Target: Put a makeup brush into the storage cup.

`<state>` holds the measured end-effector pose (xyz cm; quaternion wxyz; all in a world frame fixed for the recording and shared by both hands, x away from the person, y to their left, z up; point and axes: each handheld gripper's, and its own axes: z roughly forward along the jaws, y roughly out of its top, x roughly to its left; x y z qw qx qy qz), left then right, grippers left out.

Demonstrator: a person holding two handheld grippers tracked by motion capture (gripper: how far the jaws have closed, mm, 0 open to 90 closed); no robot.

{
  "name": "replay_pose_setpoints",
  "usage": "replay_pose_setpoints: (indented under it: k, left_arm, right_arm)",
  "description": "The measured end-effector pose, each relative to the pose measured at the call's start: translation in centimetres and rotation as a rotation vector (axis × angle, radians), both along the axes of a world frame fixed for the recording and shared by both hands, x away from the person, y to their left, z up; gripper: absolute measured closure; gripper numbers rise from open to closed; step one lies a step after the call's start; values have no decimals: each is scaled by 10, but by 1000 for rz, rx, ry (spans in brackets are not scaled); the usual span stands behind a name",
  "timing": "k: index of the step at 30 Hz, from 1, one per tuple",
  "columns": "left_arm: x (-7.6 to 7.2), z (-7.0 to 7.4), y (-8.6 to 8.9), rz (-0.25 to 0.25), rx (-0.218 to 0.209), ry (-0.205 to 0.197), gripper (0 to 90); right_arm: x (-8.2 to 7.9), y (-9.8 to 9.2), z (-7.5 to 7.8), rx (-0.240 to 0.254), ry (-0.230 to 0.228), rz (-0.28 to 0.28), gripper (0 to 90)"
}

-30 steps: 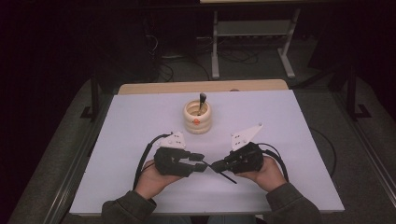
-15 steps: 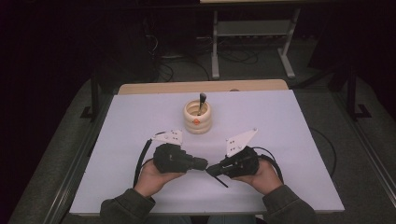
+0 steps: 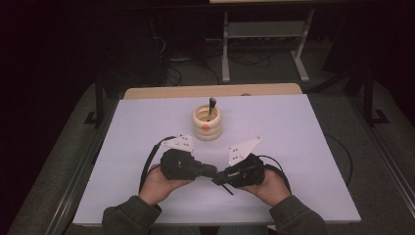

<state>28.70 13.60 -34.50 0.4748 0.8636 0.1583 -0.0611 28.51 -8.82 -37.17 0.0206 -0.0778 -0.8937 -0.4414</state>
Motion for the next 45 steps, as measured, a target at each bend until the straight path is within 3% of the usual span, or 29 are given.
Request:
replay_pose_setpoints:
  k: [3, 7, 11, 17, 20, 27, 45]
  left_arm:
    - [-1, 0, 0, 7, 1, 7, 840]
    - [-1, 3, 5, 35, 2, -2, 671]
    - [-1, 4, 12, 56, 19, -17, 607]
    - [0, 3, 24, 97, 25, -28, 573]
    - [0, 1, 29, 114, 33, -34, 559]
    - [-1, -5, 37, 158, 58, -56, 531]
    - [-6, -21, 57, 226, 92, -89, 491]
  right_arm:
    - [1, 0, -2, 8, 14, 8, 843]
    - [2, -2, -3, 9, 31, 16, 844]
    - [7, -9, -6, 8, 67, -10, 844]
    - [16, -25, -9, 13, 101, -61, 845]
    - [21, -33, -6, 37, 129, -89, 845]
    - [34, -43, 3, 47, 148, -130, 845]
    - [60, -55, 26, 85, 152, -198, 845]
